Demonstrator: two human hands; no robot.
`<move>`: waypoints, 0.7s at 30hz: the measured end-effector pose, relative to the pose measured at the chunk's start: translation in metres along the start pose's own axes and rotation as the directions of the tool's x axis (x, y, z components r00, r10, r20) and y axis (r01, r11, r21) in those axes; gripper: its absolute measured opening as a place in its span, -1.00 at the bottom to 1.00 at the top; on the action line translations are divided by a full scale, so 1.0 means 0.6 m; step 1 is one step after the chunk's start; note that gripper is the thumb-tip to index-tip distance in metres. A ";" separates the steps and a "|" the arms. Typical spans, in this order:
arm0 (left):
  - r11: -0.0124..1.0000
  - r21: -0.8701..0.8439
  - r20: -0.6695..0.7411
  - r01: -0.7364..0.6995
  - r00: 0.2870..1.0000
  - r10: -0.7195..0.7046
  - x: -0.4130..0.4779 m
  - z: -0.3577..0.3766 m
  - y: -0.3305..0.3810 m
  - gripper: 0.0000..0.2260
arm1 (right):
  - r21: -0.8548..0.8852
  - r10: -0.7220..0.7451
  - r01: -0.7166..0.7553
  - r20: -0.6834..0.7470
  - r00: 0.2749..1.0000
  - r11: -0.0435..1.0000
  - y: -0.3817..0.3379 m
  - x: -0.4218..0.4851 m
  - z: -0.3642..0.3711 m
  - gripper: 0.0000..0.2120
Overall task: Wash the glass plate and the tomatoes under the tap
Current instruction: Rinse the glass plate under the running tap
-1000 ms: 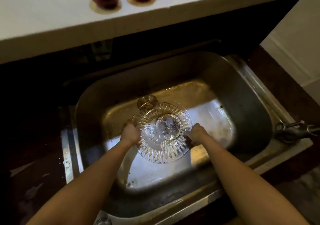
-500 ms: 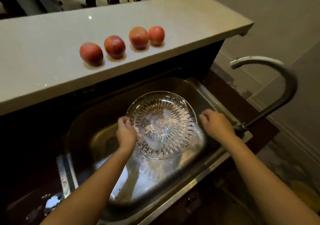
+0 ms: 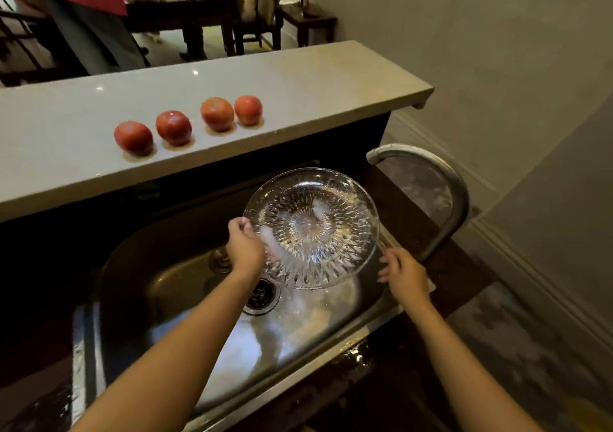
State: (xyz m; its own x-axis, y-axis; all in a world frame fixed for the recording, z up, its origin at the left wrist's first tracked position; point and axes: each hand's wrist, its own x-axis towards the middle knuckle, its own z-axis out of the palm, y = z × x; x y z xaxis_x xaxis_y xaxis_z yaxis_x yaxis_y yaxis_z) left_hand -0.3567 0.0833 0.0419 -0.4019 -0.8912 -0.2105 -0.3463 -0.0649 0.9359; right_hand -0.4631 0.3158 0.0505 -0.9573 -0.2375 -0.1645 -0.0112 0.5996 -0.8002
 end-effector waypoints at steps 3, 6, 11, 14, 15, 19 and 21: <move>0.999 -0.032 -0.033 0.013 0.999 -0.015 -0.008 0.016 0.007 -0.81 | 0.020 -0.032 0.033 -0.043 0.999 0.999 0.017 0.002 0.011 -0.73; 0.999 -0.041 -0.065 0.005 0.998 -0.007 -0.011 0.030 0.012 -0.81 | -0.014 -0.021 0.020 -0.091 0.996 1.000 0.016 0.009 0.018 -0.72; 1.000 -0.023 -0.054 -0.002 0.999 0.000 -0.013 0.042 0.015 -0.88 | -0.116 0.014 -0.030 -0.133 0.991 0.993 0.009 0.018 0.023 -0.72; 0.999 -0.047 -0.039 -0.004 0.999 0.002 -0.014 0.045 0.016 -0.86 | -0.134 0.019 -0.038 -0.141 0.990 0.990 0.012 0.020 0.024 -0.73; 0.999 -0.046 -0.035 -0.009 0.999 0.007 -0.015 0.046 0.016 -0.85 | -0.145 0.009 -0.029 -0.137 0.990 0.989 0.013 0.022 0.023 -0.75; 0.999 -0.045 -0.029 -0.015 0.999 0.014 -0.014 0.046 0.013 -0.87 | -0.248 -0.042 0.028 -0.052 0.998 0.968 0.013 0.023 0.017 -0.80; 0.999 -0.048 -0.031 -0.016 0.999 0.014 -0.012 0.046 0.013 -0.87 | -0.258 -0.042 0.029 -0.043 0.998 0.966 0.010 0.025 0.015 -0.78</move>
State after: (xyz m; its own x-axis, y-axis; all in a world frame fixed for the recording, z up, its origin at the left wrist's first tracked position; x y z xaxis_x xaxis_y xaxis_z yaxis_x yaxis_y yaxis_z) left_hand -0.3799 0.1013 0.0431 -0.3800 -0.9056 -0.1882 -0.2984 -0.0725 0.9517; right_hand -0.4750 0.3088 0.0378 -0.9676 -0.2290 -0.1060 -0.1132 0.7692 -0.6289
